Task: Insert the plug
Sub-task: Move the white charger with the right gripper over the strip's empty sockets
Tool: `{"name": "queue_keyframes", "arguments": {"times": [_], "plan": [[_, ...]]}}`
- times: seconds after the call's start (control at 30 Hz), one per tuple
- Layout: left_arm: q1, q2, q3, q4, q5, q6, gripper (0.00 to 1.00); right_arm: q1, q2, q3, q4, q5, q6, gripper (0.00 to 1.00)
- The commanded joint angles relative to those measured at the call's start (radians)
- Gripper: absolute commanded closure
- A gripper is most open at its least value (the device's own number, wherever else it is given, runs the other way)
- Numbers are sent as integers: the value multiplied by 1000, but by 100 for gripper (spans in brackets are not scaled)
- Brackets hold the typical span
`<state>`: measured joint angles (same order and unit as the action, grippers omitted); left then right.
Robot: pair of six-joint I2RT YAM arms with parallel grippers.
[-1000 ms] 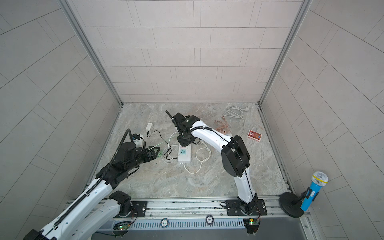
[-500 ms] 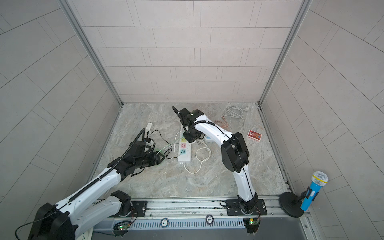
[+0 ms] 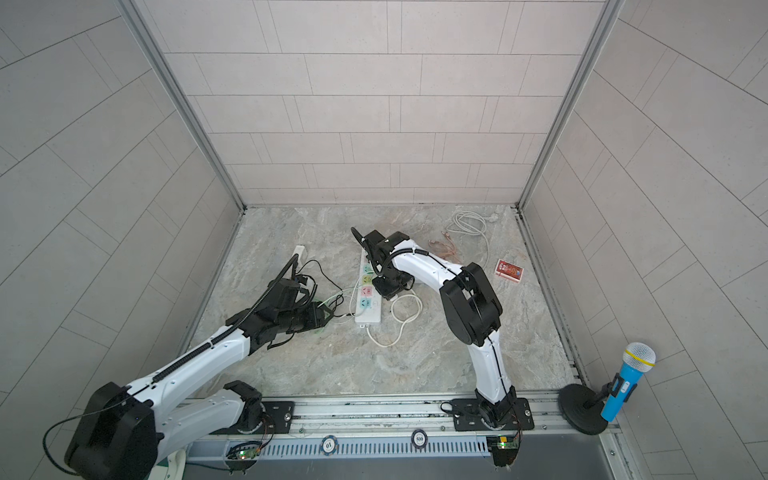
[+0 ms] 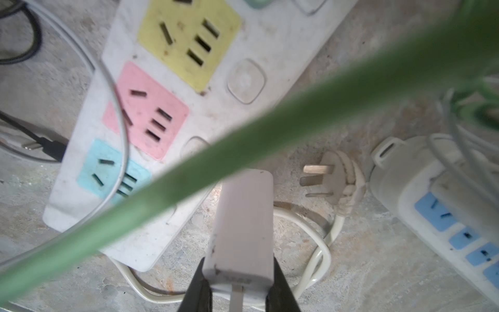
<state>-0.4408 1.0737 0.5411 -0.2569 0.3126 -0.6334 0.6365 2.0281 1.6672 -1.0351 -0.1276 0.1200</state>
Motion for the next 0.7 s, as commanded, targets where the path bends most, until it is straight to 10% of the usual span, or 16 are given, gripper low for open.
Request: {"name": "queue_keyframes", "arguments": {"times": [0.0, 0.67], "plan": [[9, 7, 35, 22, -53, -8, 42, 25, -47, -34, 38, -57, 1, 100], [122, 19, 65, -31, -129, 35, 36, 129, 80, 179, -4, -210, -60, 100]]}}
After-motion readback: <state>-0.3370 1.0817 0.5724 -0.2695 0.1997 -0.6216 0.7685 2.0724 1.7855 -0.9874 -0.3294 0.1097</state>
